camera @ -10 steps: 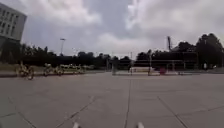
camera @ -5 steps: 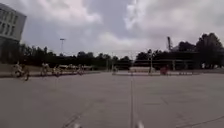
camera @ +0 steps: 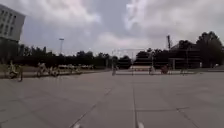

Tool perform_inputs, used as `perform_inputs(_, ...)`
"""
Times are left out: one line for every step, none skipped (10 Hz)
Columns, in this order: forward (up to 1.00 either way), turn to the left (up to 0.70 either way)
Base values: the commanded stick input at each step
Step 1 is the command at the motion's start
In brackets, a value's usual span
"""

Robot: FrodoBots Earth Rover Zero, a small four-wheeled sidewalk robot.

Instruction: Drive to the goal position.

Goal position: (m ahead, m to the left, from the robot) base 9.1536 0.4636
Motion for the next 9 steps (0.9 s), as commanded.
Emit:
perform_inputs(0.6,0.0)
perform_inputs(0.6,0.0)
perform_inputs(0.6,0.0)
perform_inputs(0.6,0.0)
perform_inputs(0.6,0.0)
perform_inputs(0.6,0.0)
perform_inputs(0.6,-0.02)
perform_inputs(0.6,-0.08)
perform_inputs(0.6,-0.13)
